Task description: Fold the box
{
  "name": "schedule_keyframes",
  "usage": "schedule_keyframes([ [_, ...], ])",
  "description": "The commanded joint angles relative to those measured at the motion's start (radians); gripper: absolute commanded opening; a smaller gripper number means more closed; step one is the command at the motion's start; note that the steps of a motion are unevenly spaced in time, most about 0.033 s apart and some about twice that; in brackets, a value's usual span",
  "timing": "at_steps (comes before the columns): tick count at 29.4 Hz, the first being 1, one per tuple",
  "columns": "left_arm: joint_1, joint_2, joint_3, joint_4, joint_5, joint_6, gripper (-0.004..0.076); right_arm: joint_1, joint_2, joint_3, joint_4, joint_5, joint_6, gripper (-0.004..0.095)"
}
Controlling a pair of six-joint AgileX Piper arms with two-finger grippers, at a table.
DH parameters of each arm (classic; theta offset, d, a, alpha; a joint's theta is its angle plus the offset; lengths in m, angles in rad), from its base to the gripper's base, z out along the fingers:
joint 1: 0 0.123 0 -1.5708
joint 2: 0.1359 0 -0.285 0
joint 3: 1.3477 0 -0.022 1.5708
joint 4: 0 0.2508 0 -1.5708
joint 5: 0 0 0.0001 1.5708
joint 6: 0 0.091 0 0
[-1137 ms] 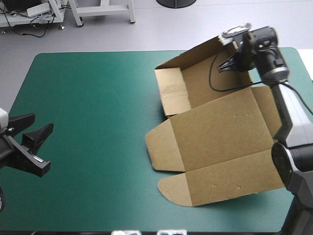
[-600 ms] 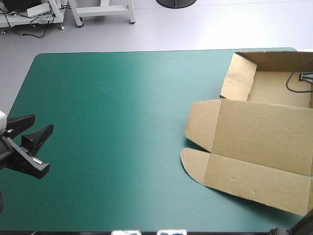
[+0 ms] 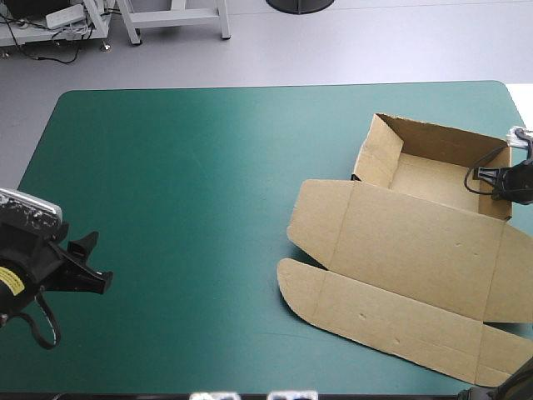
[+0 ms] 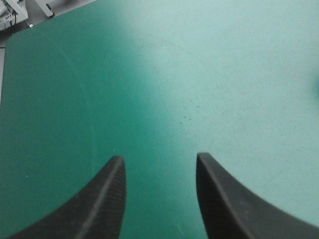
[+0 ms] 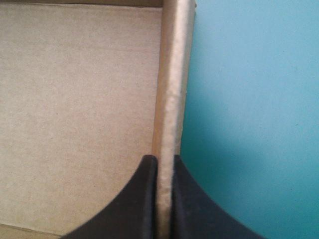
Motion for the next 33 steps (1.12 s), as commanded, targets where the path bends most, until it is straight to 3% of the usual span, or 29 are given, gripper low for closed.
schedule_keyframes([
  [1, -0.007, -0.046, 0.068, 0.015, -0.102, -0.05, 0.0318, -0.002, -0.031, -0.006, 0.003, -0.049, -0.046, -0.0022],
  [5, -0.007, -0.072, 0.094, 0.015, -0.105, -0.053, 0.0318, -0.002, -0.03, -0.006, -0.004, -0.062, -0.112, 0.0002],
  [15, -0.007, -0.077, 0.094, 0.028, -0.115, -0.053, 0.0298, -0.002, -0.03, -0.016, 0.004, -0.173, -0.15, 0.0348],
  [18, -0.007, -0.077, 0.094, 0.036, -0.115, -0.057, 0.0265, -0.002, -0.032, -0.024, 0.009, -0.177, -0.15, 0.0358],
  [22, -0.007, -0.077, 0.094, 0.046, -0.115, -0.057, 0.023, -0.002, -0.041, -0.064, 0.016, -0.105, -0.15, 0.0358],
  [33, -0.007, -0.077, 0.094, 0.065, -0.136, -0.076, 0.0227, -0.002, -0.155, -0.298, 0.012, 0.096, -0.138, 0.0335],
])
